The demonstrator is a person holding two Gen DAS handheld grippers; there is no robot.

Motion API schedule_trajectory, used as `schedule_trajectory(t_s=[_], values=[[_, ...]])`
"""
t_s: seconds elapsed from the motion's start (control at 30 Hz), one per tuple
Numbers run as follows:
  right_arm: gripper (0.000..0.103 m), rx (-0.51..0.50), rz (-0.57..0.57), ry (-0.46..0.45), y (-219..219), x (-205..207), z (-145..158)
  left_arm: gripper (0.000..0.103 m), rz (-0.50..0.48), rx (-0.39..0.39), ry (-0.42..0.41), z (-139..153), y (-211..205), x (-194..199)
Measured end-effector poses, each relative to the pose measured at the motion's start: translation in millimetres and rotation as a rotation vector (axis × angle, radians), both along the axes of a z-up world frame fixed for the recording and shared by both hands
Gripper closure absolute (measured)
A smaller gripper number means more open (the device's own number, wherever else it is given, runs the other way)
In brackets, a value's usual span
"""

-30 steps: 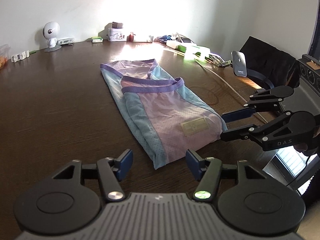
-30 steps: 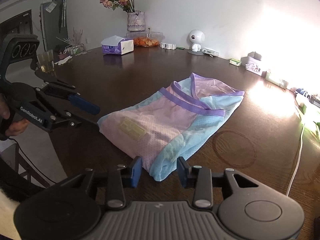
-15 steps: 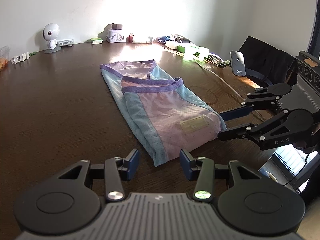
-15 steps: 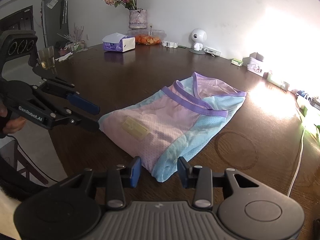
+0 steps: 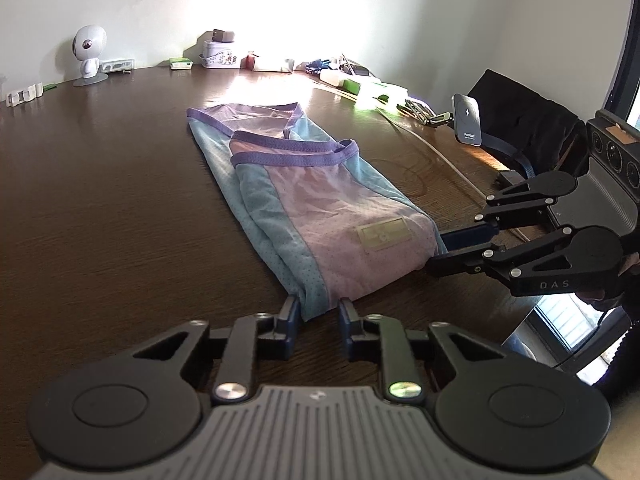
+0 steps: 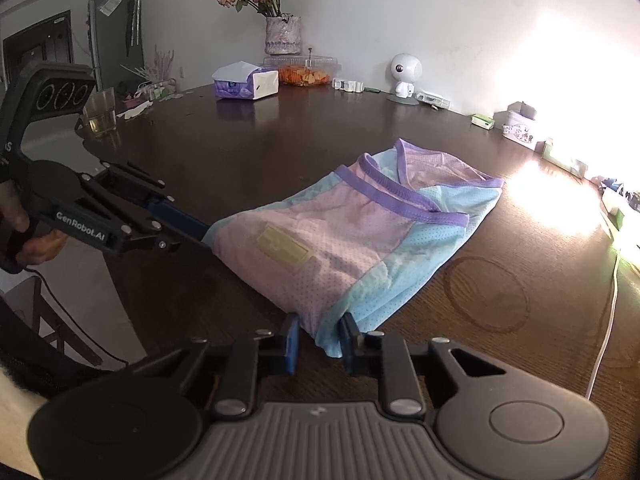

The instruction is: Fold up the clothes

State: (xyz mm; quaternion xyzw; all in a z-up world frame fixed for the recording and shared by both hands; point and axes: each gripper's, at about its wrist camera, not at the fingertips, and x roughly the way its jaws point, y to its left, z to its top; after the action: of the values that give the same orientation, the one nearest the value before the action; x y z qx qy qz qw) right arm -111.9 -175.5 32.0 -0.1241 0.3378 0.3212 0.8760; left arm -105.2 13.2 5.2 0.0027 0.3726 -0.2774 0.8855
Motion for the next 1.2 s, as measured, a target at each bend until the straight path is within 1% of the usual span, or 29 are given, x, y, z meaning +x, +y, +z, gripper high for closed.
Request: schedule_trajectory(t_s=[0.1, 0.17, 0.23, 0.3, 0.4, 0.53, 0.57, 0.6, 0.63, 0.67, 0.7, 0.73, 0.77, 0.8, 0.87, 0.9, 1.03, 1.1, 1.17, 1.2], values=[[0.097, 0.008, 0.007, -0.005, -1, -3, -2, 0.097, -0.008, 0.004, 0.006, 1, 0, -1], [0.099, 0.014, 0.028, -0.002, -3, -6, 0, 0.098, -0.025, 0.012, 0.007, 3, 1, -4], [0.099, 0.014, 0.045, 0.003, -6, -11, 1, 0.098, -0.046, 0.006, 0.004, 6, 4, -9], [0.099, 0.014, 0.054, 0.004, -9, -14, 3, 0.098, -0.039, -0.001, 0.007, 7, 7, -10], [0.099, 0.026, 0.052, 0.012, -13, -13, 2, 0.098, -0.029, 0.014, 0.023, 4, 9, -7], [0.099, 0.030, 0.059, 0.016, -14, -12, -1, 0.096, -0.033, 0.013, 0.032, 2, 10, -7], [0.098, 0.033, 0.061, 0.018, -15, -12, -1, 0.092, -0.026, 0.007, 0.025, 2, 12, -7], [0.098, 0.038, 0.062, 0.021, -16, -11, -1, 0.083, -0.025, 0.004, 0.018, 2, 12, -8], [0.098, 0.044, 0.064, 0.023, -17, -11, -2, 0.078, -0.031, 0.003, 0.010, 2, 12, -10], [0.097, 0.047, 0.066, 0.023, -18, -11, -2, 0.068, -0.037, 0.007, 0.002, 2, 11, -11], [0.094, 0.051, 0.070, 0.022, -18, -11, -2, 0.068, -0.040, 0.017, -0.006, 3, 8, -12], [0.092, 0.057, 0.076, 0.020, -18, -12, -3, 0.070, -0.036, 0.023, -0.006, 3, 6, -12], [0.091, 0.064, 0.080, 0.017, -18, -12, -3, 0.087, -0.029, 0.025, -0.001, 3, 4, -10], [0.094, 0.068, 0.081, 0.013, -18, -13, -4, 0.099, -0.026, 0.022, 0.007, 3, 3, -8], [0.100, 0.070, 0.077, -0.004, -19, -13, -2, 0.099, -0.031, 0.012, 0.019, 5, 2, -5], [0.101, 0.082, 0.077, -0.020, -20, -13, 1, 0.099, -0.034, 0.003, 0.006, 11, 3, -4], [0.101, 0.143, 0.036, -0.097, -27, 8, 21, 0.100, -0.029, -0.047, -0.084, 40, 6, 12], [0.101, 0.172, 0.013, -0.136, -30, 20, 31, 0.100, -0.009, -0.030, -0.143, 50, 3, 33], [0.101, 0.192, -0.011, -0.168, -32, 34, 39, 0.100, 0.002, -0.007, -0.170, 53, -3, 56], [0.101, 0.186, -0.028, -0.174, -32, 46, 40, 0.100, 0.007, -0.006, -0.171, 52, -6, 69]])
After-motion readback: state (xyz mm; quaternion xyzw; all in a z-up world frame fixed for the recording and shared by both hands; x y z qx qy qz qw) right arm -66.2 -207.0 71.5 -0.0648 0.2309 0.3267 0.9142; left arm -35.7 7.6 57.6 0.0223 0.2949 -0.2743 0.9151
